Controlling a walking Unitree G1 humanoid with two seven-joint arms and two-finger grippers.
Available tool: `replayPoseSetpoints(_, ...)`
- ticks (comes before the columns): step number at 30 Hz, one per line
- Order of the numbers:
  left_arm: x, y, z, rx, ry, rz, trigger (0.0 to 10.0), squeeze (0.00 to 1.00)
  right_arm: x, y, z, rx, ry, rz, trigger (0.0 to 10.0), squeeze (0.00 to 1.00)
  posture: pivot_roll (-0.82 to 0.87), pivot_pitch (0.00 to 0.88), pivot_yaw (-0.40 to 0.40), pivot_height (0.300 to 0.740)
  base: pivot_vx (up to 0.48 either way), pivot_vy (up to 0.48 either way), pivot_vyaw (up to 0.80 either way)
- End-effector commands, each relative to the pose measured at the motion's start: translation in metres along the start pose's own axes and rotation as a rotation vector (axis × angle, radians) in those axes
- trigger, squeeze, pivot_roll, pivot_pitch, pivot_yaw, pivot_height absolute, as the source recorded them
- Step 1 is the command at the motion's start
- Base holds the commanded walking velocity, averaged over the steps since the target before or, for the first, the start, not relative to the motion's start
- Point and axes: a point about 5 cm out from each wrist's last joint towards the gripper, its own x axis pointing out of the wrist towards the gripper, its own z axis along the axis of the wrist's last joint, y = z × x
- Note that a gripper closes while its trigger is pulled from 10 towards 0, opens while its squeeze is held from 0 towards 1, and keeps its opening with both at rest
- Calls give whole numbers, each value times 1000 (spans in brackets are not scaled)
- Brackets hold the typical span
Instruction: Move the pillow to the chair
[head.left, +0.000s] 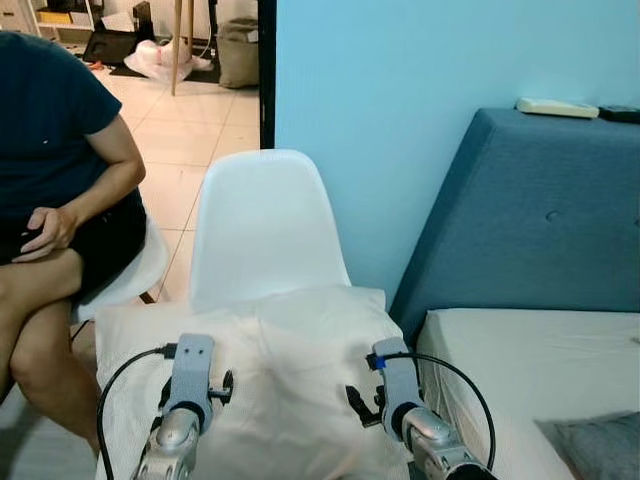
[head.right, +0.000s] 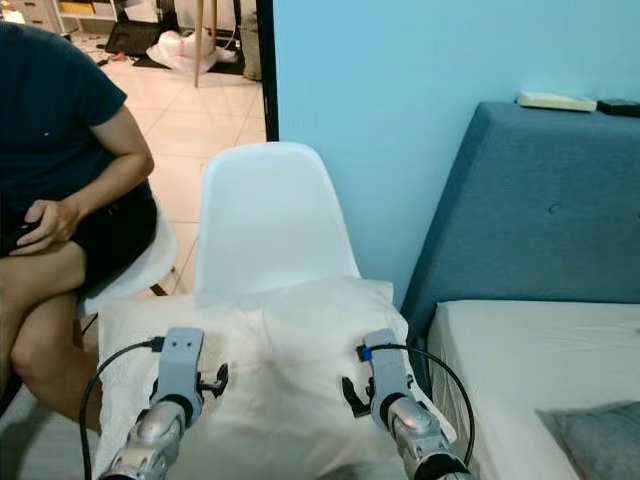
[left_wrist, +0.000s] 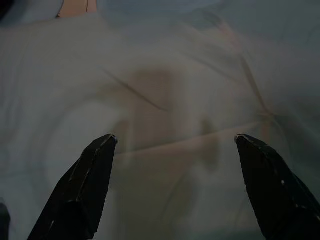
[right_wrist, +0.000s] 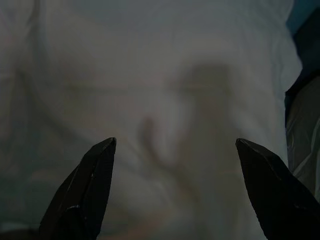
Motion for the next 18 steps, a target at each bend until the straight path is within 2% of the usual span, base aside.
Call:
replayPoseSetpoints(1,-1,5,-1,-3,1,10,10000,0,0,-1,0,36,-16,-19,10000,0,45,55,-53,740,0,0,0)
replayPoseSetpoints(6,-1,7,0,-40,-5,16,10000,0,0,0,2,38,-19,-19,10000,0,45,52,-52,740,0,0,0)
replayPoseSetpoints(18,1,2,-2,-30,21,22,10000,0,-2,-5,1,14,-23,-23,10000,0,27,26,-59,740,0,0,0)
